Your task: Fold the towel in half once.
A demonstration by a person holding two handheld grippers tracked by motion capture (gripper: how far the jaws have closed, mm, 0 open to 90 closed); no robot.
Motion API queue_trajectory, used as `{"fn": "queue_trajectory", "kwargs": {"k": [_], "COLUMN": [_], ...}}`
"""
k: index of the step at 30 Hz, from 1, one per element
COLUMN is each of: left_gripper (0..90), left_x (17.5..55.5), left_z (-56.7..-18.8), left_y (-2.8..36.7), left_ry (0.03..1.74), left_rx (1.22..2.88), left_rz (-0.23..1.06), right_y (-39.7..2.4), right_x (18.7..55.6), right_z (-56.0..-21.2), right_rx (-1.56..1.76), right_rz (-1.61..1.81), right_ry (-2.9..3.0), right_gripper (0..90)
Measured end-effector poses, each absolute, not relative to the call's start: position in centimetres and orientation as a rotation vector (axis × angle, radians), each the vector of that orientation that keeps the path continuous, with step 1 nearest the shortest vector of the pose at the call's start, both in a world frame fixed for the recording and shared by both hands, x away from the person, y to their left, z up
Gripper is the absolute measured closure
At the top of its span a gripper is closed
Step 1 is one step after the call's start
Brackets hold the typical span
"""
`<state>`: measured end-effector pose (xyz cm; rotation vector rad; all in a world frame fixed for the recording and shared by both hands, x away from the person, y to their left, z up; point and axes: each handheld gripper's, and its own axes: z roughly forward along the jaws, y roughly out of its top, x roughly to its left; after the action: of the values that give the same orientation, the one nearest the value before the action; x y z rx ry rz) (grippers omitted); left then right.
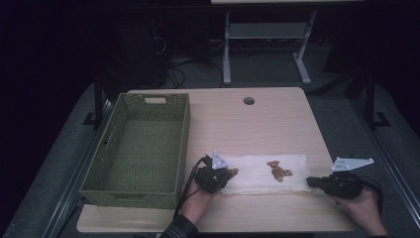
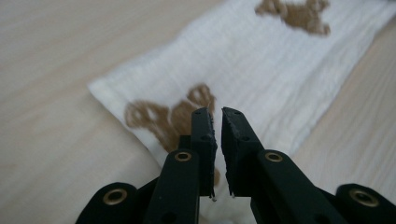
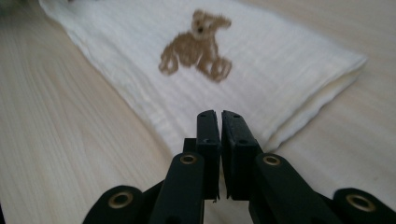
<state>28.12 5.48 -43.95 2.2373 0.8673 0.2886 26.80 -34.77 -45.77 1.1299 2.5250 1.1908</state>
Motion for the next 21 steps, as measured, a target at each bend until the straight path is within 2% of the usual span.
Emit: {"fn": "queue_trajectory", "kwargs": {"k": [6, 13, 17, 21], "left_gripper": [83.7, 84.2, 77.2, 70.7], "left_x": [27.3, 25.9, 26.4, 27.5], "left_z": [-45.7, -45.5, -44.8, -44.4], "left_y": [5.1, 5.3, 5.2, 5.2], "left_ry": [0.84, 0.804, 0.791, 0.804], "left_rx": [2.347, 2.367, 2.335, 2.314], "left_rz": [0.215, 0.183, 0.229, 0.261], "right_y": [-34.5, -35.3, -35.4, -35.3], "right_x": [26.1, 24.5, 24.9, 25.7], "right_z": [-46.9, -46.8, -46.3, -46.0], "right_rx": [1.135, 1.147, 1.138, 1.136], "right_rz": [1.099, 1.1, 1.109, 1.101], "right_ry": [2.566, 2.575, 2.541, 2.516], "right_gripper": [89.0, 89.3, 79.9, 75.4]}}
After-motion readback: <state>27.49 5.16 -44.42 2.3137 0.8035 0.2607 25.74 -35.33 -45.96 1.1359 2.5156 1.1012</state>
